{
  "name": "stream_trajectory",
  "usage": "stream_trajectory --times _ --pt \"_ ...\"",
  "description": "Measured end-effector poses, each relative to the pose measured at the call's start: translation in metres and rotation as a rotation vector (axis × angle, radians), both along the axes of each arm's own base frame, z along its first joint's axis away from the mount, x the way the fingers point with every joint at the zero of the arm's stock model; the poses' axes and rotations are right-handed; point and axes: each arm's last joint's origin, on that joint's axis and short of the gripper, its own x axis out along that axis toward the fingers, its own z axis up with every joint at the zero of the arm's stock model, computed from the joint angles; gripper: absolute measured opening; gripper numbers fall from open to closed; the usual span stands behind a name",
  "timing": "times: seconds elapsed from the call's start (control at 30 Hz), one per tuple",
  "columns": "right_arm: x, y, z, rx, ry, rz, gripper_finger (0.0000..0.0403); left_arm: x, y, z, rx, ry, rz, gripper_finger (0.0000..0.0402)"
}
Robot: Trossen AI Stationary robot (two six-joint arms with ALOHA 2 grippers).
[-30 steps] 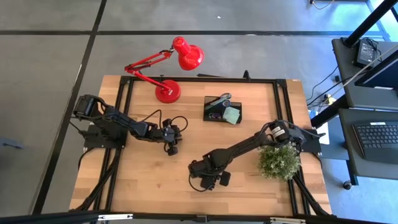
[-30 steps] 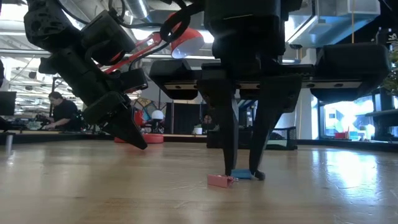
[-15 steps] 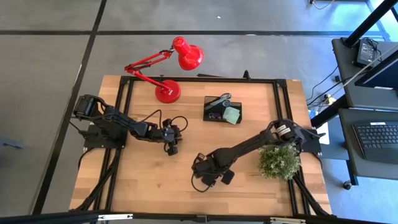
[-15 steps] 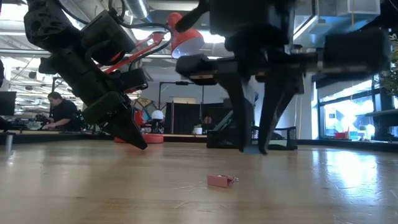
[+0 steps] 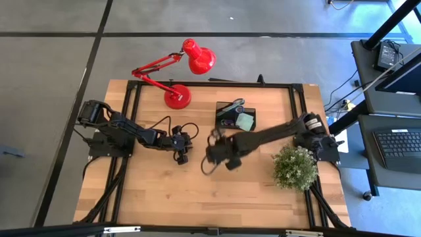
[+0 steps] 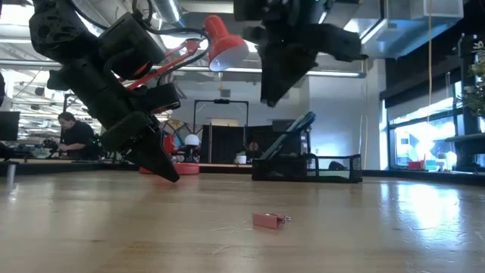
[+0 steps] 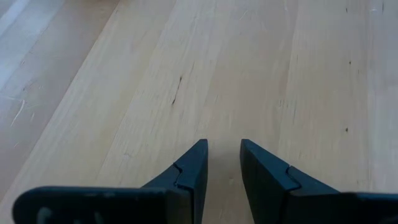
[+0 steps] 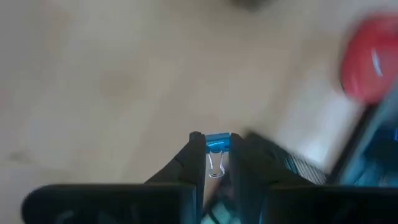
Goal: Pick and place office supplies into organizer
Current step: Put the blue binder clip into the black desk organizer
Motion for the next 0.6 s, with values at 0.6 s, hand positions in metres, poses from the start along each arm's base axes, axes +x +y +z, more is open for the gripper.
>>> stream_trajectory --times 0.6 --pt "-0.010 -0.138 -0.058 -0.002 -0.005 -0.380 0.0061 0.000 0.000 0.000 -0.001 0.000 0.000 0.0088"
